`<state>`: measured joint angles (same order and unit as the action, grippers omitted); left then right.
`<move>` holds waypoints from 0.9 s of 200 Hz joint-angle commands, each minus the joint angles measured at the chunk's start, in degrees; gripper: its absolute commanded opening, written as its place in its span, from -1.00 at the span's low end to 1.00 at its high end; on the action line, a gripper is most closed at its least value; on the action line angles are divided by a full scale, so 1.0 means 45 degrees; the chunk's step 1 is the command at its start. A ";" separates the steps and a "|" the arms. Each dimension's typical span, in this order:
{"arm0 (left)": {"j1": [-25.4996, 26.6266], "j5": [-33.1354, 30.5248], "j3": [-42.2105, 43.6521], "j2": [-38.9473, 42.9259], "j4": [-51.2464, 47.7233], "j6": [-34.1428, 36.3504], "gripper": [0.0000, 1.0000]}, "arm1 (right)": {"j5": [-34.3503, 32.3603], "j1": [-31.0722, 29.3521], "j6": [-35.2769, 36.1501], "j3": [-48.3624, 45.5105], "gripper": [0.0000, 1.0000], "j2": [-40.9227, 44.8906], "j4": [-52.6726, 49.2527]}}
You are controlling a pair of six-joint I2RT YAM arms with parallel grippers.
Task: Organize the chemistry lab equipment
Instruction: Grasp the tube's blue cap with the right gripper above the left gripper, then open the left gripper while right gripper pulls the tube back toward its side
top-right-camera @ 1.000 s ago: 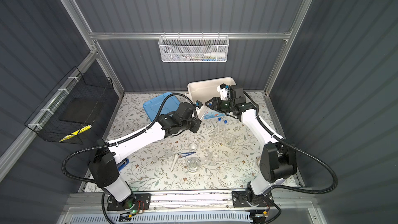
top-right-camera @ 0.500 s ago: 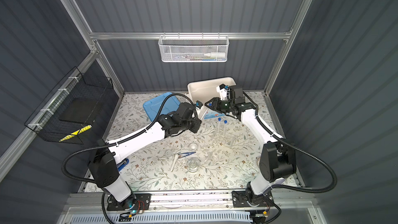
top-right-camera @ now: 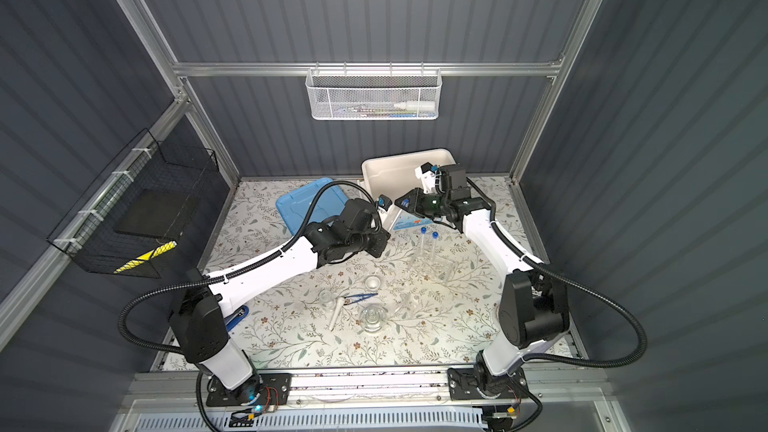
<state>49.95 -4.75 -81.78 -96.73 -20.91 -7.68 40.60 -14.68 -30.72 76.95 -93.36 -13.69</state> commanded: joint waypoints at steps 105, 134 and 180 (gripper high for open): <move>0.0051 -0.1797 0.1824 0.1771 0.1032 -0.0030 0.99 | -0.0898 -0.0078 -0.0244 -0.0595 -0.66 0.1542 0.0958; 0.0032 -0.2967 0.2328 0.2193 0.1125 -0.0060 1.00 | -0.1683 -0.0078 0.0115 -0.0690 -0.65 0.2432 0.0730; -0.0471 -0.4320 0.3345 0.2981 0.1518 -0.0608 0.99 | -0.4066 -0.0080 0.1402 -0.0674 -0.63 0.4907 -0.0701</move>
<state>49.34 -20.03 -68.90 -85.82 -15.66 -8.58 29.54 -14.85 -28.62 74.15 -76.93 -13.52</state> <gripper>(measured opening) 0.997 0.187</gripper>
